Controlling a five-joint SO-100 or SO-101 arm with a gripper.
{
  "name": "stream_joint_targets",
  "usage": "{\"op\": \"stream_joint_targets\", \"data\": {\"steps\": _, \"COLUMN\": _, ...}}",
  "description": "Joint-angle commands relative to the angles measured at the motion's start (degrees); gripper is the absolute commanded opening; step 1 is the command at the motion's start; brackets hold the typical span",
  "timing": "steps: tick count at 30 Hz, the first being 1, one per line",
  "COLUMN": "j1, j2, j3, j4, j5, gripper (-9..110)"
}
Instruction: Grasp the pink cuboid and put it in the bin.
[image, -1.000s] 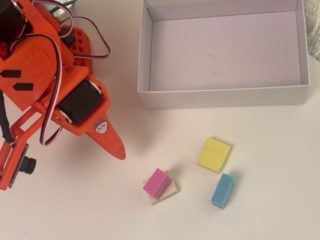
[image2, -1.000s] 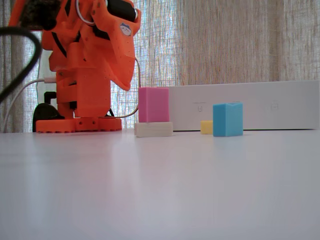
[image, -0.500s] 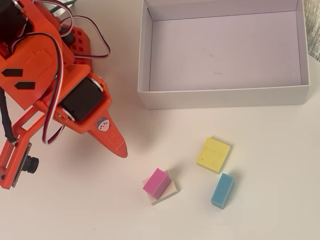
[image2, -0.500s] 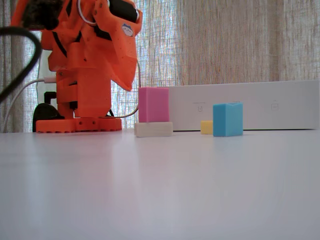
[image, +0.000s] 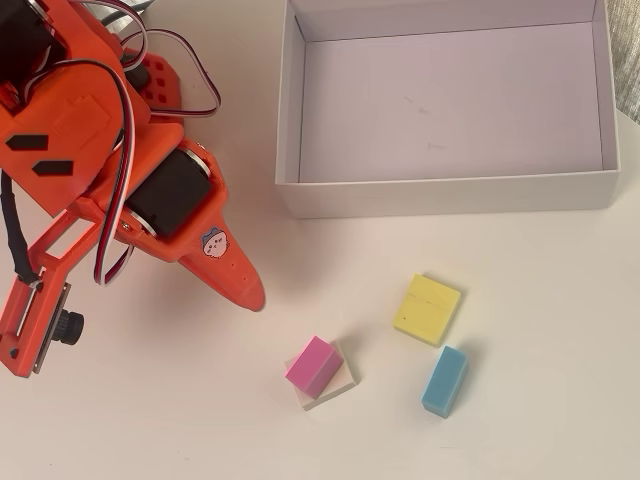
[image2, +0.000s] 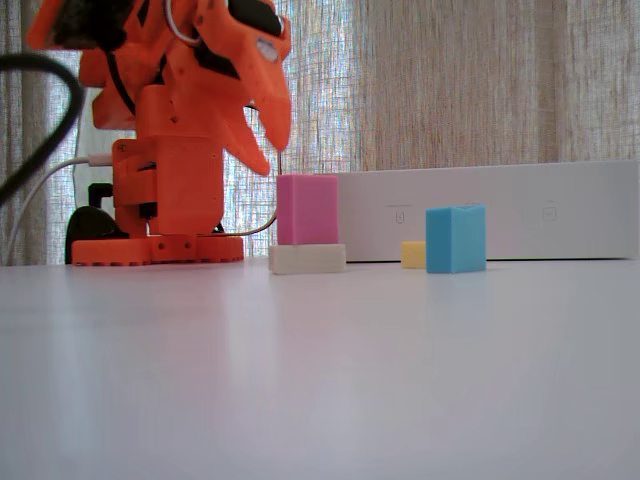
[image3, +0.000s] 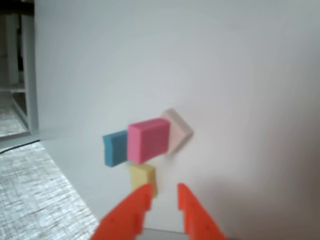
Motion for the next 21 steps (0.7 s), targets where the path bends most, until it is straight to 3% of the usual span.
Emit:
{"op": "stream_joint_targets", "data": {"steps": 1, "j1": -2.37, "j2": -13.62, "j3": -13.89, "j4": -1.93, "j5": 3.16, "gripper": 23}}
{"op": "stream_joint_targets", "data": {"steps": 8, "j1": -9.23, "j2": -47.64, "j3": -61.08, "j4": 7.56, "j5": 8.53, "gripper": 24}}
{"op": "stream_joint_targets", "data": {"steps": 12, "j1": -9.67, "j2": -61.87, "j3": -79.10, "j4": 16.52, "j5": 7.47, "gripper": 25}}
{"op": "stream_joint_targets", "data": {"steps": 15, "j1": -8.53, "j2": -67.50, "j3": -80.16, "j4": 21.80, "j5": 3.96, "gripper": 25}}
{"op": "stream_joint_targets", "data": {"steps": 21, "j1": -4.66, "j2": -70.22, "j3": -67.41, "j4": 23.47, "j5": -3.43, "gripper": 25}}
